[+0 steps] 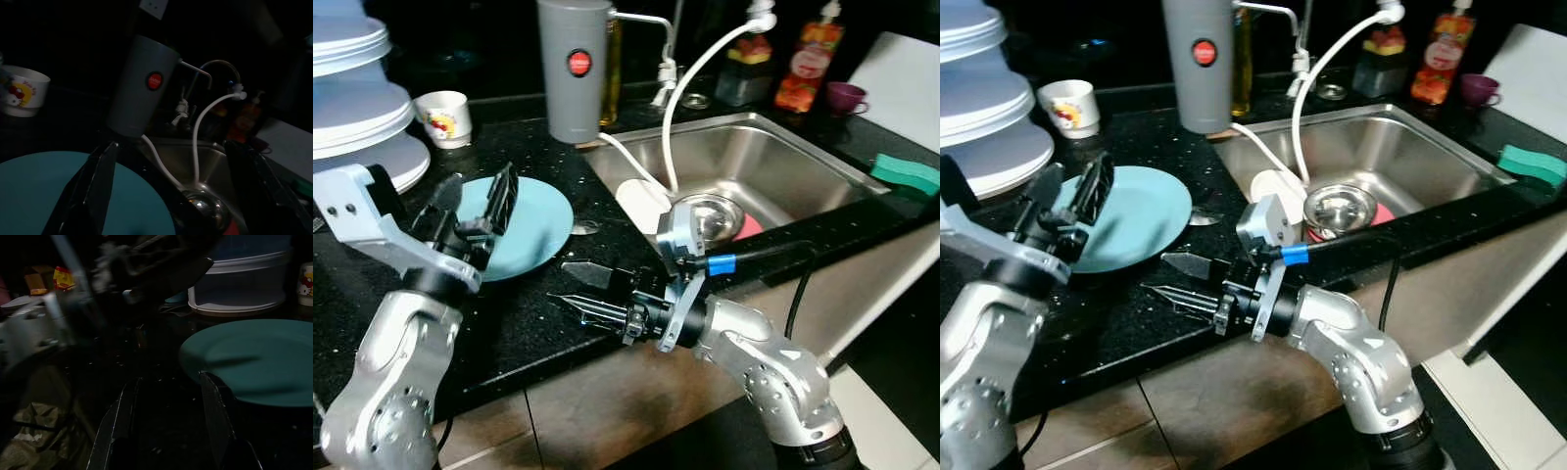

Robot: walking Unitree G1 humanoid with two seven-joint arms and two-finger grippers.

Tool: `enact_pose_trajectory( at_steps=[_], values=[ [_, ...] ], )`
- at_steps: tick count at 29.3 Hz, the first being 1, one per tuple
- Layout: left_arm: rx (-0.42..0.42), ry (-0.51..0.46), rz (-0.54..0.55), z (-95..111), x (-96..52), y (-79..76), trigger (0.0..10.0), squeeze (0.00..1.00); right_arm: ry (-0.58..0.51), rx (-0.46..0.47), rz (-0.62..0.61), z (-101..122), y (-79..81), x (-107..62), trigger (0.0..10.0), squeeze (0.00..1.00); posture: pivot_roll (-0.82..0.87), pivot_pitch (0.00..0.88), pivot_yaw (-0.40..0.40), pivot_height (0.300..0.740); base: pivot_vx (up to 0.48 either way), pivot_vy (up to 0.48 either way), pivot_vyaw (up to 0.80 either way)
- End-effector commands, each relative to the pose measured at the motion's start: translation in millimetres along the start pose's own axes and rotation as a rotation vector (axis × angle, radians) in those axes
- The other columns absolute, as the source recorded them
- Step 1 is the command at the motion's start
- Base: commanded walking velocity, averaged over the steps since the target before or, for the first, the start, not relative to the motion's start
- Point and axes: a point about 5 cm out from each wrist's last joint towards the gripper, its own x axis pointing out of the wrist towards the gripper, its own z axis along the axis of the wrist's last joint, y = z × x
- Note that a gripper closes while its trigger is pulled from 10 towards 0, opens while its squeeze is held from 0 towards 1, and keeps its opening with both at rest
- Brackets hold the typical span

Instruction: Kitchen organization

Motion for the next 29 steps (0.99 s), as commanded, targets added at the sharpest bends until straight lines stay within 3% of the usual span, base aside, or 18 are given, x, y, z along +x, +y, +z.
enact_pose_trajectory(
  at_steps=[1, 4, 6, 8, 13, 20, 24, 29],
  values=[
    [-0.018, 0.031, -0.06, -1.9, -2.3, -8.2, 10.0, 0.0, -0.001, -0.028, -0.027, 0.5, -4.9, -0.8, 10.0, 0.0, 0.22, 0.0, -0.066, 0.74, 0.0, 0.0, 0.78],
    [0.014, 0.076, -0.105, -4.1, -7.1, -9.8, 10.0, 0.0, 0.0, -0.038, -0.055, -0.2, -9.3, -1.2, 10.0, 0.0, 0.22, 0.0, -0.067, 0.74, 0.0, 0.0, 0.78],
    [0.106, 0.179, -0.152, -8.6, -20.3, -6.0, 10.0, 0.0, -0.002, -0.063, -0.139, -1.9, -23.0, -4.4, 10.0, 0.0, 0.23, 0.0, -0.066, 0.74, 0.0, 0.0, 0.77],
    [0.144, 0.204, -0.139, -8.9, -24.3, -1.5, 10.0, 0.0, -0.011, -0.072, -0.19, -2.4, -30.8, -6.8, 10.0, 0.0, 0.23, 0.0, -0.064, 0.74, 0.0, 0.0, 0.77],
    [0.164, 0.175, -0.078, -8.4, -20.4, 6.5, 10.0, 0.0, -0.048, -0.071, -0.265, -0.4, -40.1, -8.7, 10.0, 0.0, 0.22, 0.0, -0.056, 0.74, 0.0, 0.0, 0.77],
    [0.22, 0.215, -0.148, -12.1, -12.6, -0.9, 10.0, 0.0, -0.106, -0.052, -0.426, 3.0, -55.9, -14.0, 10.0, 0.0, 0.2, 0.0, -0.035, 0.74, 0.0, -0.135, 0.47],
    [0.205, 0.215, -0.177, -11.7, -9.6, -4.8, 10.0, 0.0, -0.134, -0.035, -0.454, 5.0, -58.7, -15.3, 10.0, 0.0, 0.2, 0.0, -0.028, 0.74, 0.0, -0.471, 0.0],
    [0.183, 0.202, -0.201, -10.5, -5.4, -10.0, 10.0, 0.0, -0.152, -0.025, -0.432, 6.9, -58.5, -15.9, 10.0, 0.0, 0.2, 0.0, -0.024, 0.74, 0.0, -0.114, 0.77]
  ],
)
